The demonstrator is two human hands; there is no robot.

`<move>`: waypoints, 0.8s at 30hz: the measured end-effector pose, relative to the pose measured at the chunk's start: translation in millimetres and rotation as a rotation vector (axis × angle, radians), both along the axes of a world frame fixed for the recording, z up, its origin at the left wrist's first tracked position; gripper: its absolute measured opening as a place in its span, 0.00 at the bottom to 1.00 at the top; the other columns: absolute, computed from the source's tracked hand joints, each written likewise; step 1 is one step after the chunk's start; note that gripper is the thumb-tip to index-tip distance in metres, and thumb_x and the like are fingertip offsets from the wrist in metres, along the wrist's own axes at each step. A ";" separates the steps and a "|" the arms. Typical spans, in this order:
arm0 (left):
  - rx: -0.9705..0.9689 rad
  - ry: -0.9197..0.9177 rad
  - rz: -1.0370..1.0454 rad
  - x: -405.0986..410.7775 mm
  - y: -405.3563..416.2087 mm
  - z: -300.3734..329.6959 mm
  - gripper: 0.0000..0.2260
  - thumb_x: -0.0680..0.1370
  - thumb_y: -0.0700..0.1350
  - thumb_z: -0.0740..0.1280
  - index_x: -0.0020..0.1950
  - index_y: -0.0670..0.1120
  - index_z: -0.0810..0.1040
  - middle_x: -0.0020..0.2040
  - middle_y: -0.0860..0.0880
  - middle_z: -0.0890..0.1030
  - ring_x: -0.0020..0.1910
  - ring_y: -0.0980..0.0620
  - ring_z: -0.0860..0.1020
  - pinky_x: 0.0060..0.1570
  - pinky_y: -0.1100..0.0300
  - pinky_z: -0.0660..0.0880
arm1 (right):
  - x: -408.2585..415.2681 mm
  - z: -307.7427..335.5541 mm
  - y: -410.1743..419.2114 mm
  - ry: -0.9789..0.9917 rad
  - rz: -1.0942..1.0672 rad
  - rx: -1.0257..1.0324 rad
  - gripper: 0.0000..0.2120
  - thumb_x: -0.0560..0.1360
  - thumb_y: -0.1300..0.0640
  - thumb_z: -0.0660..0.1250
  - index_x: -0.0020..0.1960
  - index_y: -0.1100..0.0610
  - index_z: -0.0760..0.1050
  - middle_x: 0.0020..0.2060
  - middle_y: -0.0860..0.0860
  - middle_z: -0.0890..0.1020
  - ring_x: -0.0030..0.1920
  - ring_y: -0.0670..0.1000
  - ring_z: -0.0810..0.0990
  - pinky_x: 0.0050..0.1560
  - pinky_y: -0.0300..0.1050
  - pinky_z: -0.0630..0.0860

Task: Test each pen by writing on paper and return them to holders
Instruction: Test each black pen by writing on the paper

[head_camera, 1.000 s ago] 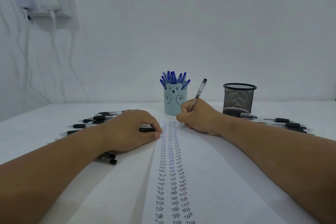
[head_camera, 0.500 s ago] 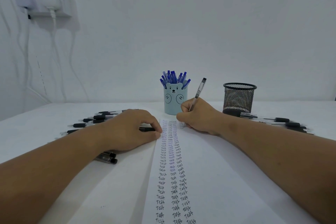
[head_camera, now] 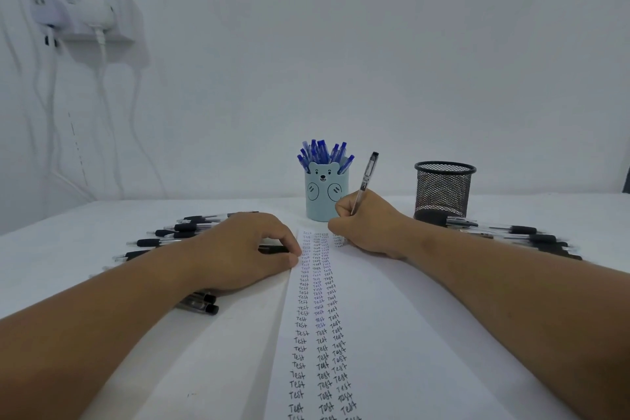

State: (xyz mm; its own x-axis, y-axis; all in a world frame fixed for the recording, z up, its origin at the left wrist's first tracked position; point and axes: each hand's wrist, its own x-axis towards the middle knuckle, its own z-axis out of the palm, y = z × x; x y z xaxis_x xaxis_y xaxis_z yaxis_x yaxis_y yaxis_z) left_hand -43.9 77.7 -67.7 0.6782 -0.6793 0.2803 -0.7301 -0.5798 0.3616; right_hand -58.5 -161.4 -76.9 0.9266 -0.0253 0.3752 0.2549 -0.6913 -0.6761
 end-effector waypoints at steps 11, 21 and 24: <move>0.024 -0.038 -0.042 -1.4 1.6 2.4 0.03 0.79 0.53 0.69 0.48 0.58 0.83 0.50 0.65 0.82 0.55 0.66 0.77 0.64 0.62 0.71 | 0.4 12.7 -5.3 -0.211 -0.080 0.373 0.17 0.78 0.40 0.67 0.42 0.49 0.65 0.25 0.46 0.68 0.22 0.47 0.64 0.23 0.38 0.62; 0.021 -0.037 -0.039 -2.2 1.9 2.3 0.02 0.78 0.53 0.71 0.48 0.58 0.83 0.49 0.66 0.81 0.55 0.67 0.76 0.63 0.64 0.71 | -11.7 12.9 -2.7 -0.305 -0.053 0.162 0.17 0.86 0.48 0.53 0.49 0.59 0.71 0.22 0.36 0.72 0.25 0.44 0.65 0.29 0.41 0.63; 0.013 -0.033 -0.033 -2.6 2.1 1.9 0.02 0.78 0.53 0.71 0.49 0.58 0.83 0.50 0.65 0.81 0.56 0.68 0.76 0.62 0.67 0.70 | -12.3 12.9 -3.9 -0.345 -0.022 0.150 0.17 0.86 0.49 0.53 0.46 0.61 0.68 0.22 0.40 0.68 0.27 0.46 0.61 0.30 0.43 0.61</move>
